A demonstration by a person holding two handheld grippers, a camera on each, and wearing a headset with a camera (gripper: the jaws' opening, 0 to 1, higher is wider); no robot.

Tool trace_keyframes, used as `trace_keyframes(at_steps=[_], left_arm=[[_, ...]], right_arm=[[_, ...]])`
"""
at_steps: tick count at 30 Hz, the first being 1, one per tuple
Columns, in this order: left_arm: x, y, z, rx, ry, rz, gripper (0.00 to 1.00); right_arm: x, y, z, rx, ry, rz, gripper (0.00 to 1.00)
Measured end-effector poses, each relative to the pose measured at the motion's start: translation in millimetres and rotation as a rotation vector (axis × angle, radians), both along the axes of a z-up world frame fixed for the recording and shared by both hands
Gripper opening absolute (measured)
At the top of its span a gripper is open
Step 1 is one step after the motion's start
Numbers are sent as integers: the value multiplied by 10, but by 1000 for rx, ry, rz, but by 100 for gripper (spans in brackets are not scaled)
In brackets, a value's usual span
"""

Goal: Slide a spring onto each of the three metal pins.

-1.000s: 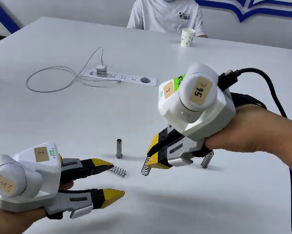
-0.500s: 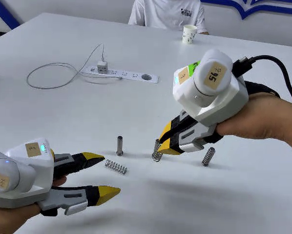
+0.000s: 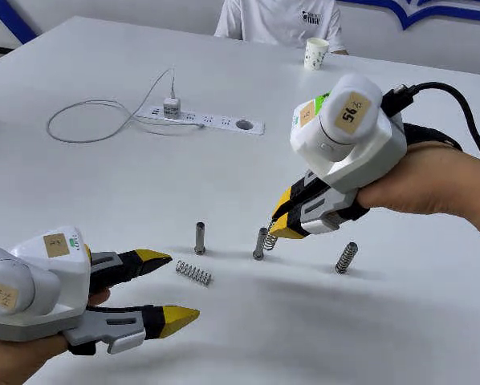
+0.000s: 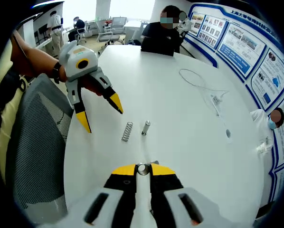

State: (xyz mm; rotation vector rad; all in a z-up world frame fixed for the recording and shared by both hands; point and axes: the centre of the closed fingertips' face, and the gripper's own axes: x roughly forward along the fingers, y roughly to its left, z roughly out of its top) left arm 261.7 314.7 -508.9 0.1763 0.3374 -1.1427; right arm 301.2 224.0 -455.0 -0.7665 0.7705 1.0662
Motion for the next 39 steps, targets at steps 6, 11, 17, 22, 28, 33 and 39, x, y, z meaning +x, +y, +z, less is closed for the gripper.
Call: trace_keyframes(at_steps=[6, 11, 17, 22, 28, 33, 39], left_arm=[[-5, 1, -5, -1, 4, 3, 52], [-8, 6, -1, 0, 6, 6, 53], [-4, 23, -9, 5, 8, 9, 53], [2, 33, -14, 6, 10, 12, 53], [-2, 45, -27, 9, 13, 14, 53], [5, 58, -36, 10, 15, 17, 53], [9, 64, -44, 10, 16, 20, 53]], right_arm=[[103, -23, 3, -12, -19, -15, 11], [187, -40, -10, -18, -31, -29, 11], [283, -36, -45, -16, -24, -37, 11], [308, -13, -67, -15, -15, -37, 11], [319, -6, -113, -20, 3, -35, 11], [326, 3, -155, -26, 14, -33, 11], [323, 7, -231, -42, 23, -28, 11]])
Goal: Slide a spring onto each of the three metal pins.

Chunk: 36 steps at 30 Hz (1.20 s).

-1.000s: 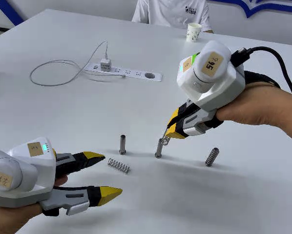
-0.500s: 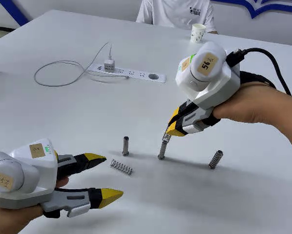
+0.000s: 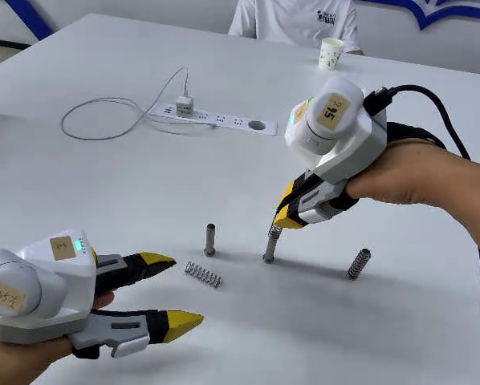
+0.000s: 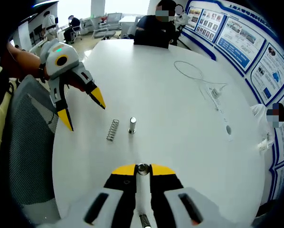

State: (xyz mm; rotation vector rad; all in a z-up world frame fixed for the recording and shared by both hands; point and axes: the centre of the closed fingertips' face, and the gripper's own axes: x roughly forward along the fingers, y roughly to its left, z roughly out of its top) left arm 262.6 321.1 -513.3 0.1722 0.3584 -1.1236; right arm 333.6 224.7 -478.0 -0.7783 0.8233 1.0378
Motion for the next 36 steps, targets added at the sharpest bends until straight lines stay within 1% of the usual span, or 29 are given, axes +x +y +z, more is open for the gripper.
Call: trace_keyframes(at_steps=[2, 9, 15, 21, 31, 34, 36], left_arm=[[-1, 0, -3, -1, 1, 0, 53], [6, 2, -3, -3, 1, 4, 52], [-2, 7, -17, -2, 4, 7, 52], [2, 22, -19, -4, 5, 13, 52], [2, 22, -31, -5, 8, 12, 52], [6, 23, -29, -7, 8, 13, 52], [5, 24, -30, -7, 8, 13, 52]], right_arm=[[2, -4, -38, -14, 3, 3, 11], [20, -17, -196, -38, 21, 1, 11], [27, -10, -284, -49, 30, -5, 11], [49, -27, -405, -61, 37, -16, 11], [74, -36, -504, -80, 44, -24, 11], [84, -27, -493, -70, 44, -31, 11], [86, -31, -497, -74, 44, -31, 12]])
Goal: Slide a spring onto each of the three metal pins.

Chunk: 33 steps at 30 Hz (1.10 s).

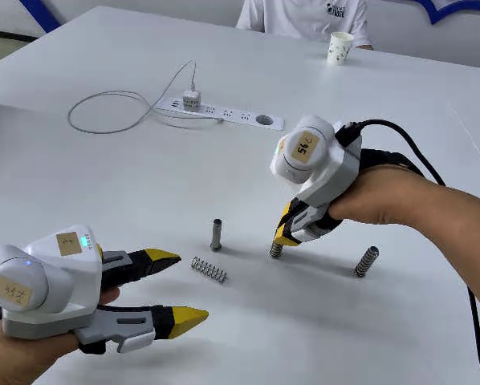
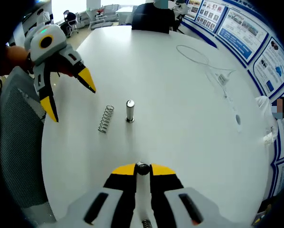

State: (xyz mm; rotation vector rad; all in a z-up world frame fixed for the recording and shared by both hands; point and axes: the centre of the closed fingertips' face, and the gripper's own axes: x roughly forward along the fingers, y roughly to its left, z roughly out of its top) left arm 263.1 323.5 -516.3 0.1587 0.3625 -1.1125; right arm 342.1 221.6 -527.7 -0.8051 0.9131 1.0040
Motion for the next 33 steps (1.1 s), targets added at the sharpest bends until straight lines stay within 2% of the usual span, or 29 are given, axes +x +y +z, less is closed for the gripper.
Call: trace_keyframes(at_steps=[18, 33], left_arm=[[1, -15, 17, 3, -5, -7, 52], [-4, -10, 73, 1, -17, -1, 53]], right_arm=[[-21, -54, 62, 19, -21, -12, 17], [-180, -156, 66, 37, -18, -52, 17]])
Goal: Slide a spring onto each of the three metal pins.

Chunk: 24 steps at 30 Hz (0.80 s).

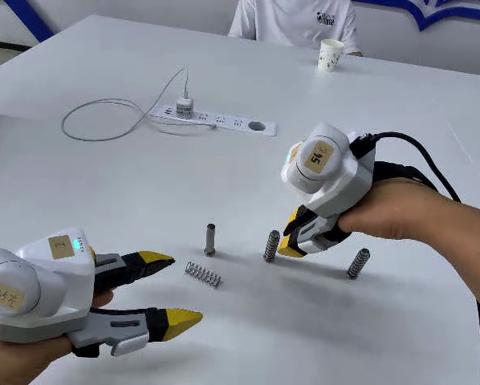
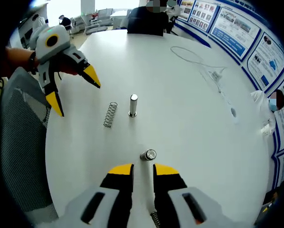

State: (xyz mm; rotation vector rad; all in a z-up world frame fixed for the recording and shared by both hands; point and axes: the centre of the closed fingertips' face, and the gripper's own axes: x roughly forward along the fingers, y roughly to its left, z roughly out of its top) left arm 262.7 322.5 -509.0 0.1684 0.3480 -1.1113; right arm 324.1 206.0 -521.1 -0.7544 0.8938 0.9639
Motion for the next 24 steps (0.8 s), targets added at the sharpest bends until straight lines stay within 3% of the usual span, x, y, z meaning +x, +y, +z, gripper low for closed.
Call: trace_keyframes(at_steps=[10, 24], left_arm=[[-16, 8, 13, 0, -5, 4, 53], [-10, 35, 29, -3, -9, 12, 53]], right_arm=[[-139, 23, -25, 17, 11, -12, 17], [-284, 343, -49, 67, 32, 20, 17]])
